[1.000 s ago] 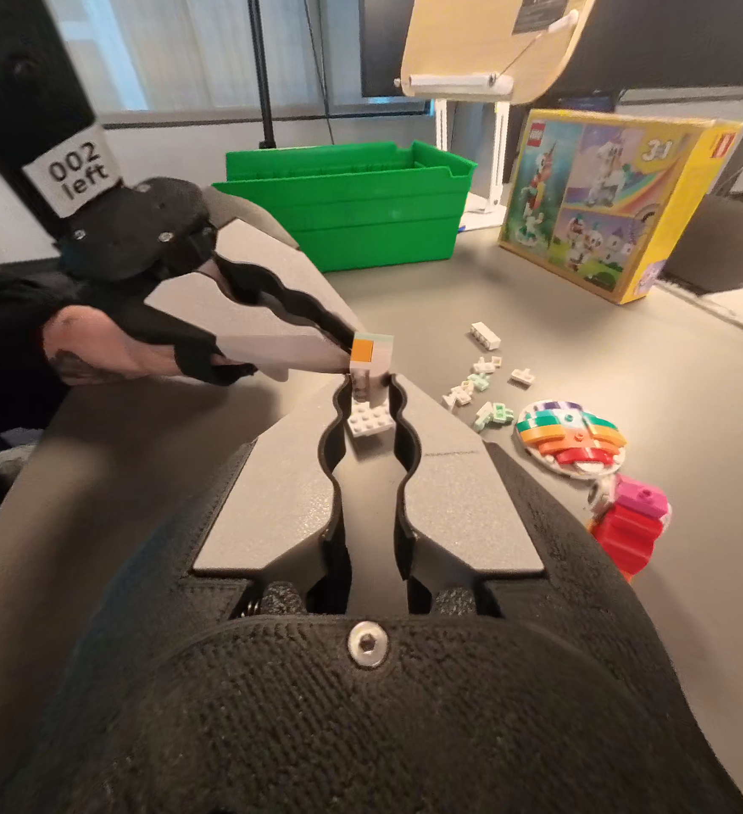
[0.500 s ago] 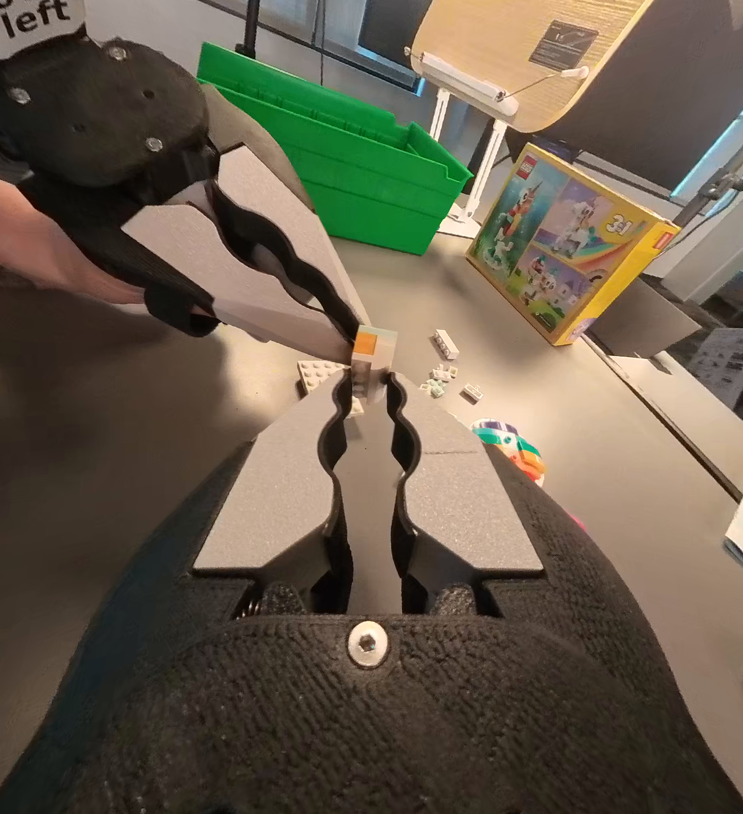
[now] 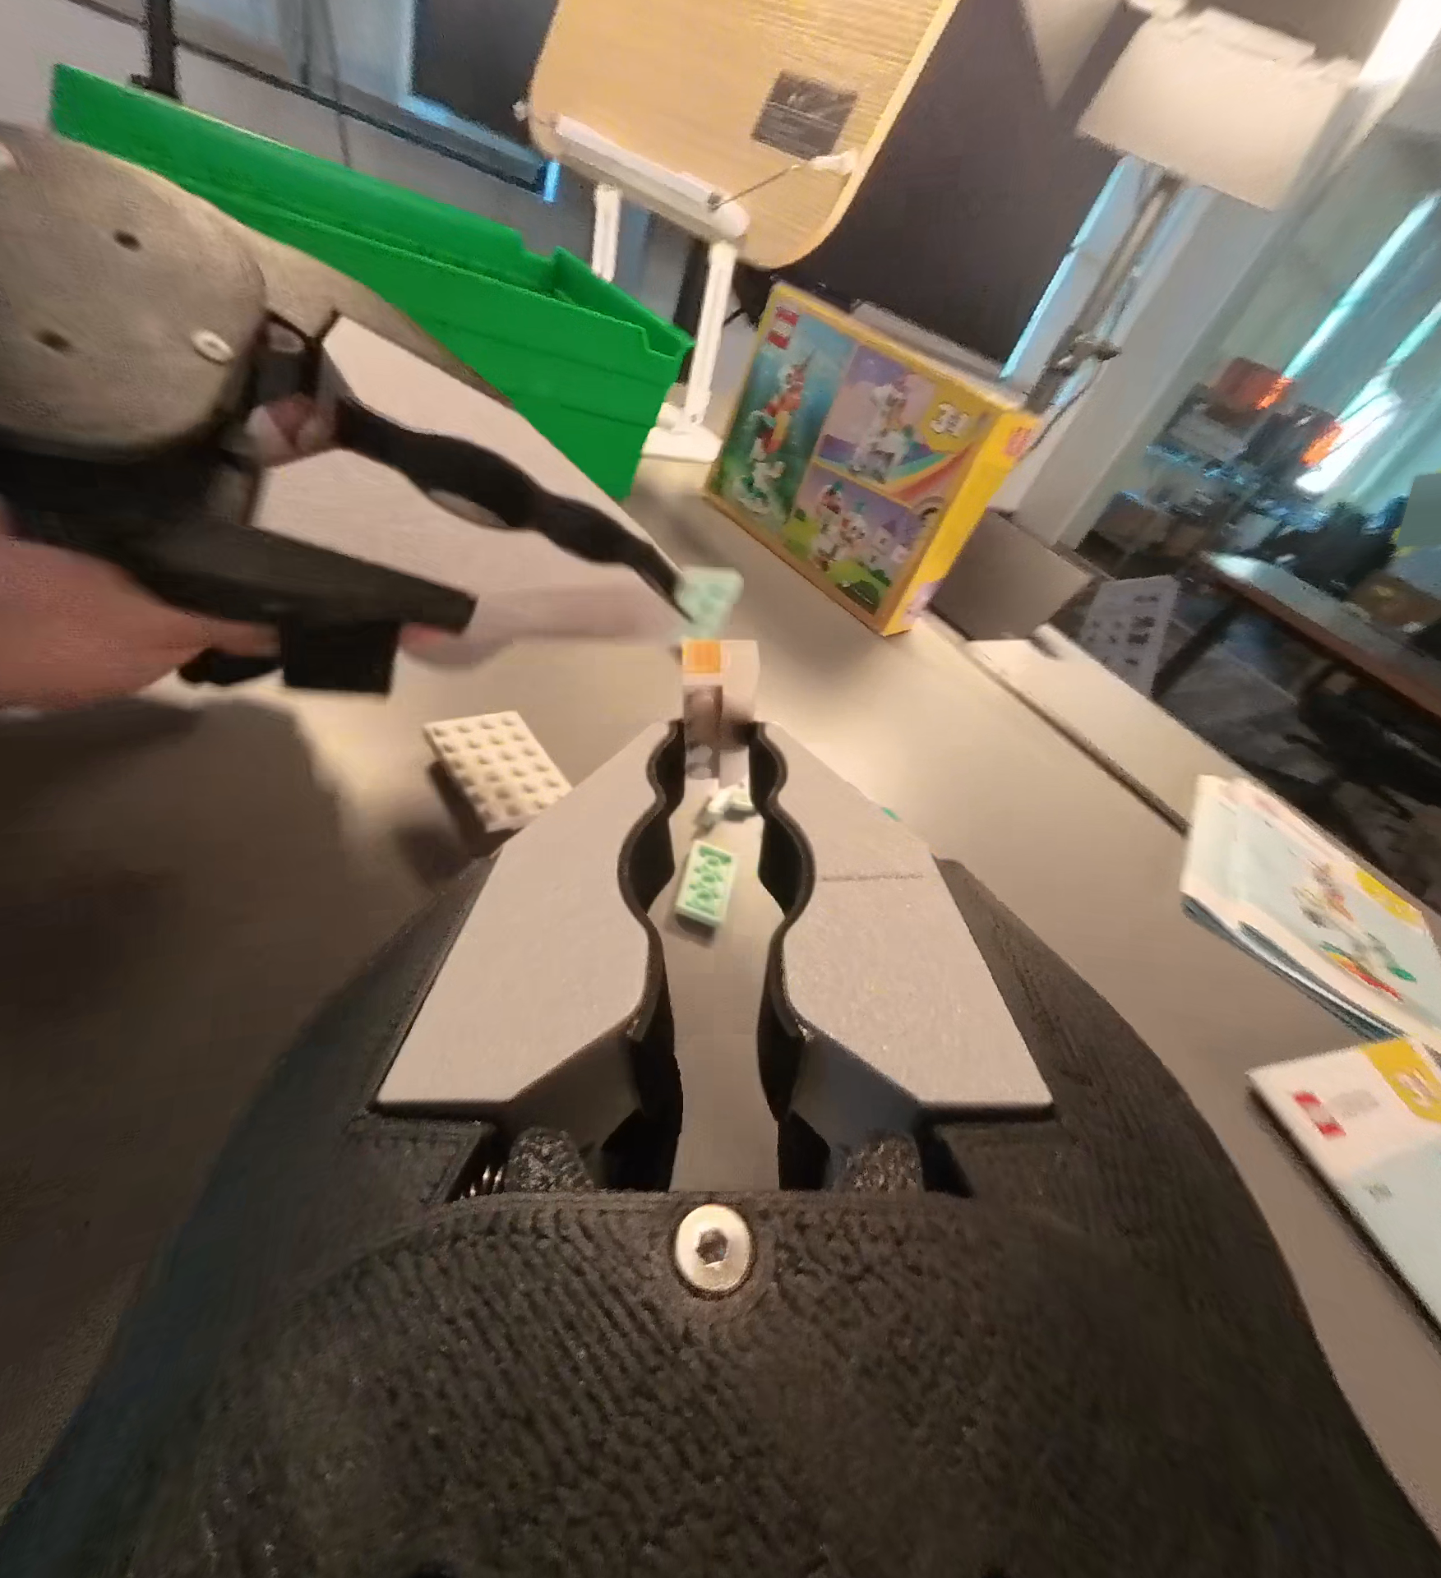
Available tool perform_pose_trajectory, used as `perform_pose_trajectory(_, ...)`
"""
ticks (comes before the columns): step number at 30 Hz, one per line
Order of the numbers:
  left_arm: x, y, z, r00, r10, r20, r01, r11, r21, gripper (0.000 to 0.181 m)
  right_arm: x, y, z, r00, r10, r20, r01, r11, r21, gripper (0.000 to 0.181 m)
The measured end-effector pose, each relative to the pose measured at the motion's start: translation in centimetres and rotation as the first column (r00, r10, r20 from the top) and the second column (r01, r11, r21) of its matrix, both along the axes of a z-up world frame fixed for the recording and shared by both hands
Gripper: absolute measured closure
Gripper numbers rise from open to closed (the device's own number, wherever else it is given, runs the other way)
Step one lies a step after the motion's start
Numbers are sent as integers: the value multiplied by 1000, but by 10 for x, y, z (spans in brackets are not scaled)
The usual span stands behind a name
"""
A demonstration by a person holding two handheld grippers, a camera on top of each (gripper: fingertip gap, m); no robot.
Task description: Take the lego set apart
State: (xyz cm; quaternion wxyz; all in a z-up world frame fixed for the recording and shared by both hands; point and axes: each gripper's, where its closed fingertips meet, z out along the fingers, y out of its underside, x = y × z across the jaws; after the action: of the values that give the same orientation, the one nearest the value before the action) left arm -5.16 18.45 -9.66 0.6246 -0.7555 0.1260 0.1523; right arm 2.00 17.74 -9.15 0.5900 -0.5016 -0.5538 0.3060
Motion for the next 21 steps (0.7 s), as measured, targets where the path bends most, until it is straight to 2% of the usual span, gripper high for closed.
perform_pose_trajectory(1, -26, -3, -1, 988, 40, 151, -42, 999, 5, 178, 5, 1, 2, 1000, -12, -13, 12, 1000, 2, 168)
perform_pose_trajectory(2, -40, -8, 5, 947, 12, 320, -29, 999, 46, 178, 7, 0, 2, 1000, -13, -19, 13, 1000, -7, 168)
perform_pose_trajectory(3, -47, -13, 12, 918, -18, 396, -24, 994, 103, 178, 7, -1, 2, 1000, -11, -22, 11, 1000, -5, 168)
perform_pose_trajectory(8, -28, -15, 27, 929, -130, 346, 67, 980, 188, 178, 1, -12, 4, 998, 48, -36, -46, 997, 61, 168)
perform_pose_trajectory(11, -23, -27, 52, 904, -227, 362, 128, 952, 278, 178, 5, -14, 6, 996, 75, -44, -70, 993, 99, 168)
perform_pose_trajectory(13, -39, -47, 82, 945, -160, 284, 58, 940, 336, 177, 8, -13, 7, 996, 76, -54, -70, 992, 105, 168)
perform_pose_trajectory(16, -86, -85, 117, 974, 43, 223, -117, 937, 329, 177, 7, -13, 7, 995, 85, -57, -79, 991, 105, 168)
perform_pose_trajectory(18, -132, -107, 116, 947, 213, 240, -260, 948, 185, 177, 5, -15, 6, 994, 96, -50, -88, 987, 137, 168)
perform_pose_trajectory(21, -196, -134, 80, 866, 410, 287, -378, 912, -161, 177, 2, -20, 6, 992, 117, -45, -108, 981, 164, 168)
